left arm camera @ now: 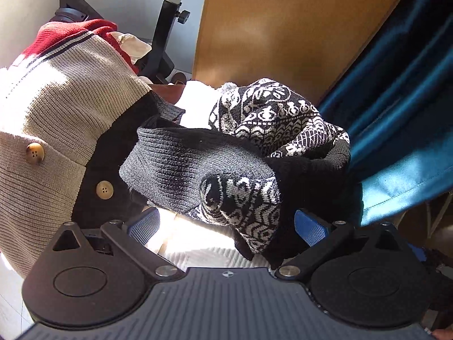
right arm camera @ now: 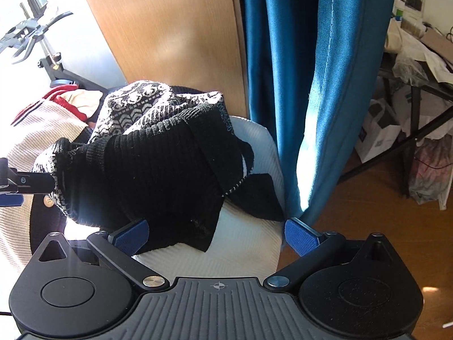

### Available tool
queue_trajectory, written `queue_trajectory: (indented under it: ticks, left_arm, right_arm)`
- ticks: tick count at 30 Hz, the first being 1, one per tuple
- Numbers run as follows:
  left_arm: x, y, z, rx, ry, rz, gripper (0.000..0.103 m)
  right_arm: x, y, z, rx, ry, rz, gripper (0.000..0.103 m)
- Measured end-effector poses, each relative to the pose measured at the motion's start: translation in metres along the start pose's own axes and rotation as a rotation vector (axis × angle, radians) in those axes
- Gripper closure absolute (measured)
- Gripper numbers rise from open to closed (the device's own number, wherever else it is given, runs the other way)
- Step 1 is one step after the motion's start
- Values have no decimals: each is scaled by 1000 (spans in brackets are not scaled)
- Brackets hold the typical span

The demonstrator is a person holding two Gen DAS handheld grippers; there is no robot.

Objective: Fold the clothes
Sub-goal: 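Move both tools toward the black patterned knit sweater atop the pile, then close the left gripper on the sweater while the right gripper grasps its other edge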

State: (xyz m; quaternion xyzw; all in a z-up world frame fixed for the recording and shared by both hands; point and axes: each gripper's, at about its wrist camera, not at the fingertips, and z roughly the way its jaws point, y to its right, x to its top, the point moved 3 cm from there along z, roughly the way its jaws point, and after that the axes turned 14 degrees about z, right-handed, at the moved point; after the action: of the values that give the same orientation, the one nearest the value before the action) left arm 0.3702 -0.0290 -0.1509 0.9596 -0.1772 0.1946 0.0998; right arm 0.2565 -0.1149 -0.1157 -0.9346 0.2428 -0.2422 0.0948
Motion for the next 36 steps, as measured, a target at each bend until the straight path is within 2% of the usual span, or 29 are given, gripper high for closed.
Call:
queue_trajectory:
  ticks: [4, 5, 6, 8, 9, 11, 14, 19, 24, 29, 32, 36]
  left_arm:
    - [9, 1, 28, -6, -25, -50, 3]
    - [10, 0, 28, -6, -2, -61, 18]
    - [10, 0, 27, -7, 17, -69, 38]
    - [10, -4, 20, -19, 45, -94, 55]
    - [8, -9, 16, -27, 61, -111, 67]
    - [5, -20, 5, -29, 94, -153, 77]
    - [-1, -38, -21, -3, 168, -214, 80]
    - [-17, -66, -68, 39, 282, -317, 81]
    - [-39, -91, -103, 142, 370, -376, 82]
    - [-76, -114, -96, 191, 322, -484, 85]
    - [-90, -116, -86, 228, 292, -475, 86]
    - [-95, -113, -69, 245, 251, -412, 86]
  right_arm:
    - [1, 8, 2, -8, -6, 12, 1]
    - [2, 10, 2, -10, -8, 15, 1]
    - [2, 12, 3, -11, -13, 20, 1]
    - [2, 19, 6, -12, -25, 35, 1]
    - [3, 22, 7, -12, -31, 42, 1]
    - [3, 28, 11, -8, -50, 65, 1]
    - [3, 32, 16, 7, -79, 93, 1]
    - [6, 19, 24, 40, -100, 52, 1]
    - [5, -7, 34, 92, -104, -38, 1]
    - [-2, -36, 49, 216, -99, -151, 1]
    - [-1, -47, 63, 222, -80, -161, 1]
    - [12, -49, 86, 202, -56, -108, 1]
